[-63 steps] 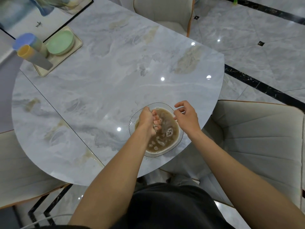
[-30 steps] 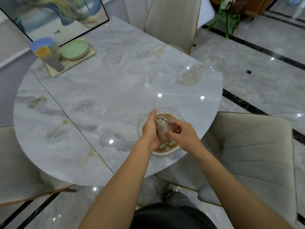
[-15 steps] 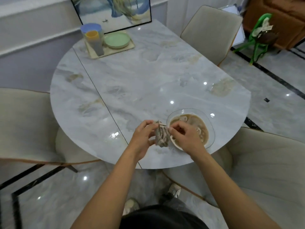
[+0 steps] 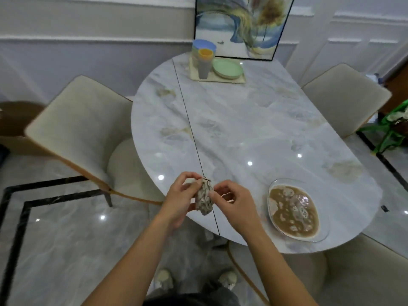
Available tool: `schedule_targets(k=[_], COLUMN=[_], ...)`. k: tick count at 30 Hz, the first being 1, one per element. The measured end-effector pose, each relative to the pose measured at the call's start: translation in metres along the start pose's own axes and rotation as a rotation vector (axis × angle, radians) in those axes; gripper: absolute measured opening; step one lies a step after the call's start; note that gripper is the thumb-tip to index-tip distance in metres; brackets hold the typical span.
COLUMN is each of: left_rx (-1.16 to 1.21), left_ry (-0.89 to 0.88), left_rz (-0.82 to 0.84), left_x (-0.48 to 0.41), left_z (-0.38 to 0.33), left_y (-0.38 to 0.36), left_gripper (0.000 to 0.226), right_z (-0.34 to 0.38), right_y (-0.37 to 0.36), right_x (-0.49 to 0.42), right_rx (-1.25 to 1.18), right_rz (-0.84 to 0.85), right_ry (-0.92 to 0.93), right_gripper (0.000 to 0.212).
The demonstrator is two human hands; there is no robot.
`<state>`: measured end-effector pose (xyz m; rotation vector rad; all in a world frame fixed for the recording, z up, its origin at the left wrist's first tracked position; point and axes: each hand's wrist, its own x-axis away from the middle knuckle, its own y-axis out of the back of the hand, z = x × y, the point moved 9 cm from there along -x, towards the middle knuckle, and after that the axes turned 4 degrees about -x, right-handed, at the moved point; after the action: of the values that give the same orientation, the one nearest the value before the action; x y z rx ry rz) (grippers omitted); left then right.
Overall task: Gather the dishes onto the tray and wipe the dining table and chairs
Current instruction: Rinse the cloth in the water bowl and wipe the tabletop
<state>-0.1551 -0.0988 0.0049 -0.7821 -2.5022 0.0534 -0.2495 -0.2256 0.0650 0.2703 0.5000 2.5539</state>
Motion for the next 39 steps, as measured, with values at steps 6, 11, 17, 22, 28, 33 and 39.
schedule_targets(k=[6, 11, 17, 22, 28, 33, 39], left_rx=[0.014, 0.050, -0.073, -0.431, -0.662, -0.545, -0.568], left_ry=[0.010, 0.017, -0.010, -0.313, -0.484, -0.522, -0.473], left_rz=[-0.052, -0.023, -0.153, -0.019, -0.073, -0.197, -0.285], left_x=[0.009, 0.015, 0.009, 0.020, 0.037, 0.049, 0.050], left_z=[0.000, -0.002, -0.012, -0.052, -0.067, -0.088, -0.092], left_y=[0.053, 0.081, 0.096, 0.060, 0.049, 0.070, 0.079], left_gripper=[0.019, 0.029, 0.033, 0.034, 0.023, 0.014, 0.023], right_z=[0.012, 0.019, 0.034, 0.047, 0.046, 0.041, 0.056], right_y=[-0.038, -0.059, -0.056, -0.038, -0.025, -0.008, -0.007], right_x=[-0.012, -0.017, -0.022, -0.024, -0.016, -0.012, -0.009], right_rx=[-0.020, -0.209, -0.257, -0.258, -0.265, -0.296, -0.165], right_rz=[0.048, 0.120, 0.128, 0.124, 0.141, 0.057, 0.019], right_ry=[-0.065, -0.169, -0.143, -0.107, -0.123, -0.147, 0.017], right_gripper=[0.013, 0.011, 0.010, 0.011, 0.010, 0.009, 0.008])
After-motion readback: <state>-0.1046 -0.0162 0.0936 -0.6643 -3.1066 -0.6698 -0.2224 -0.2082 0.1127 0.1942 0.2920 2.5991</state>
